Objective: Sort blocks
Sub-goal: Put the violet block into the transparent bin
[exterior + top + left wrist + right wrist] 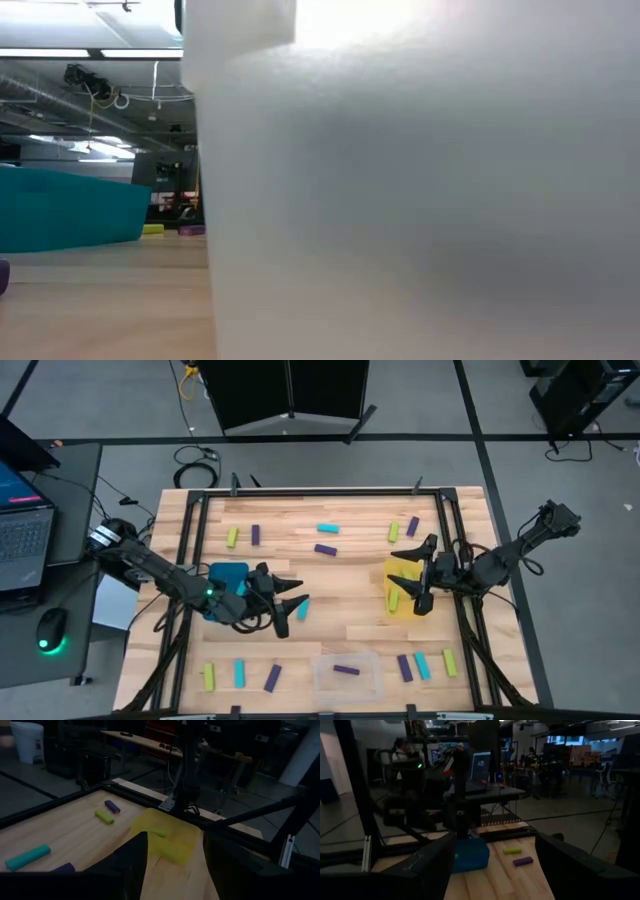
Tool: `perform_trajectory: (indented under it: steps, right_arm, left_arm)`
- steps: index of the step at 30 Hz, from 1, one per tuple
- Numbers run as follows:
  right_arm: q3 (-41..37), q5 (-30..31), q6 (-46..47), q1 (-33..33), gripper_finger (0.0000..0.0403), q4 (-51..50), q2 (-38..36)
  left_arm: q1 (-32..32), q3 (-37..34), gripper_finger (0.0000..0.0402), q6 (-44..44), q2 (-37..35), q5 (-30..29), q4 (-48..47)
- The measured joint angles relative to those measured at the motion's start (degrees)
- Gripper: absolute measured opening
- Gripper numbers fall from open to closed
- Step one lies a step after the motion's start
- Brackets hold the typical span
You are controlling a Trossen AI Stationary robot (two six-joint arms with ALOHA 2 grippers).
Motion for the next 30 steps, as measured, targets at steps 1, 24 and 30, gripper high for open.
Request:
perform_trajectory:
  steps: [1,24,30]
  right_arm:
    - [0.00,-0.13,0.20,0.19,0.0284,-0.46,0.26]
    - [0.00,-4.45,14.51,2.57,0.0284,-16.87,3.22]
    - [0.00,-5.15,17.89,1.72,0.0284,-18.31,5.01]
  left_arm:
    - [0.00,0.00,0.0198,0.00,0.00,0.00,0.09]
    - [0.00,0.04,0.0198,-0.42,0.02,0.28,-0.39]
    - [0.00,0.04,0.0198,-1.29,0.04,0.28,-0.39]
